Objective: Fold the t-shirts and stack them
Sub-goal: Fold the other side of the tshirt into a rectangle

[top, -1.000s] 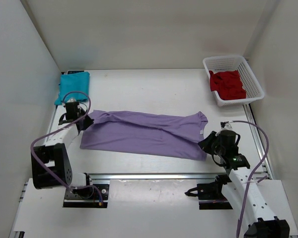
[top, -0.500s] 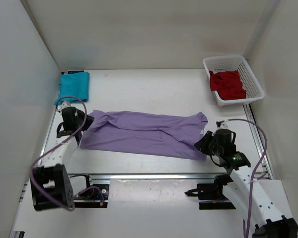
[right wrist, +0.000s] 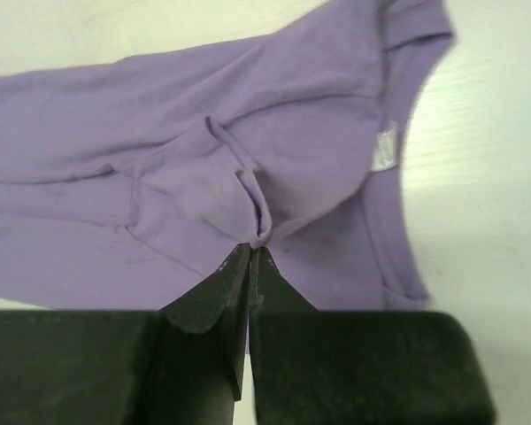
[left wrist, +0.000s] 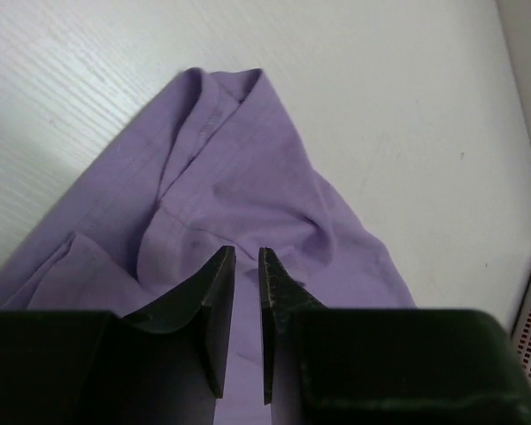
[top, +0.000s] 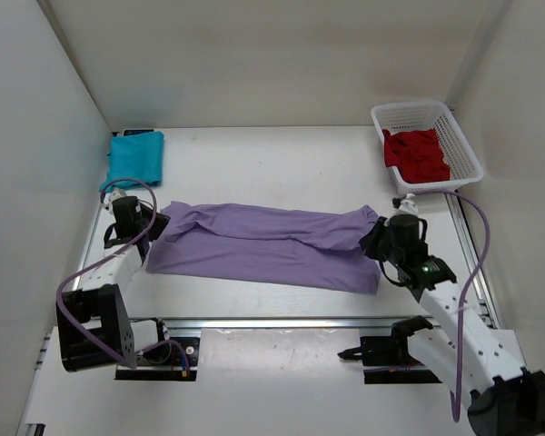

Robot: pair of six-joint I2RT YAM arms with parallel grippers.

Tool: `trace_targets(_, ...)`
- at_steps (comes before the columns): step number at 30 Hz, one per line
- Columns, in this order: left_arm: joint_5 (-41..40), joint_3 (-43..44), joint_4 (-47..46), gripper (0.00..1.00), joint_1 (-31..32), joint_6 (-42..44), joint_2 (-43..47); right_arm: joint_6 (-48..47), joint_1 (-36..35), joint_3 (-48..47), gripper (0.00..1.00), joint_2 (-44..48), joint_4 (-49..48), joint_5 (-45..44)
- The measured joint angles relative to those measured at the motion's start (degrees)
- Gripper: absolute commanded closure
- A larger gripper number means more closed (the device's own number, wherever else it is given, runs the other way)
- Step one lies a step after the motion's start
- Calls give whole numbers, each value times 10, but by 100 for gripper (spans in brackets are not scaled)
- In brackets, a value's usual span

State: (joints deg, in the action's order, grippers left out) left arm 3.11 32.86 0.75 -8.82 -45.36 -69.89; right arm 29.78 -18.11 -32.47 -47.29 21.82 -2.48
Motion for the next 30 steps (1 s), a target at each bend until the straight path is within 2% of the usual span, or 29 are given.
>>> trace_targets(2,9,-3,-3,64,-7,-5,-20,3,25,28,100,47,-1,8)
trace_targets(4,17,-6,-4,59,-14,-10,-41,16,42,68,86,84,12,17)
trace_targets(6,20,-13,-4,58,-17,-16,-54,34,38,103,64,111,29,21)
trace_targets(7,20,-17,-3,58,-17,-17,-56,43,28,113,60,118,42,24)
trace_targets(11,20,-20,-2,55,-16,-23,-63,42,20,111,60,122,62,24)
trace_targets(12,20,-20,-2,47,-16,-24,-64,35,30,106,59,122,64,26)
trace_targets(13,19,-20,-2,43,-16,-26,-64,29,43,99,60,122,62,35)
trace_targets(16,13,-21,-2,47,-17,-32,-65,14,76,84,60,108,30,63)
trace_targets(18,10,-21,-2,48,-17,-36,-66,6,69,83,59,90,-2,70)
trace_targets(21,7,-21,5,48,-17,-37,-66,-8,38,75,60,22,-41,70)
trace_targets(23,6,-21,7,48,-17,-38,-65,-24,22,59,61,-59,-79,75)
trace_targets(26,3,-21,7,49,-13,-40,-64,-37,18,47,61,-140,-131,83)
trace_targets(30,5,-21,11,49,-10,-42,-67,-46,29,21,56,-223,-207,110)
